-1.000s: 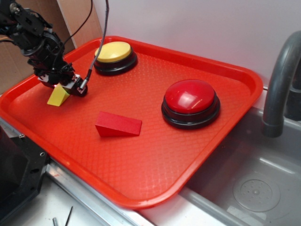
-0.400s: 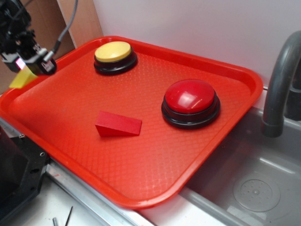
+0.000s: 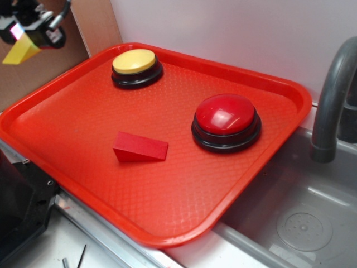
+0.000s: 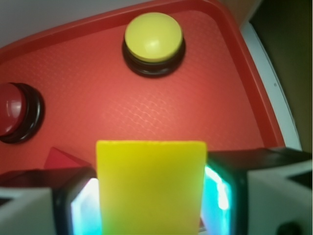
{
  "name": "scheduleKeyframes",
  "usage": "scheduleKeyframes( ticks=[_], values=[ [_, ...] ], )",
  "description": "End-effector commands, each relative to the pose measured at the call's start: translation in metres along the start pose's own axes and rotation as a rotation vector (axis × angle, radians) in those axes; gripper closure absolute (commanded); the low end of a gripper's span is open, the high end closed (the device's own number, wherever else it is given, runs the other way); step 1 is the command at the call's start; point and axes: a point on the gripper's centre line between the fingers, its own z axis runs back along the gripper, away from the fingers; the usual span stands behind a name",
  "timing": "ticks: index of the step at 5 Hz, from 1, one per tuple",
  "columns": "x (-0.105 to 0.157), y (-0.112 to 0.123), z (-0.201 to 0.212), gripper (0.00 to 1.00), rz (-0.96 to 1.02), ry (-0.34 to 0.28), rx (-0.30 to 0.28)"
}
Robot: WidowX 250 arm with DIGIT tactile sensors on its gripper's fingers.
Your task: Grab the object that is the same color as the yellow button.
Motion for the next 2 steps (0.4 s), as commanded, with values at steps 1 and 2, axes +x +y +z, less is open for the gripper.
scheduleKeyframes(
  ticks=[1, 2],
  values=[
    [0.0309, -0.013, 0.0158, 1.0, -0.036, -0.074, 0.027],
    [0.0391, -0.0085, 0.0161, 1.0, -0.024, -0.088, 0.006]
  ],
)
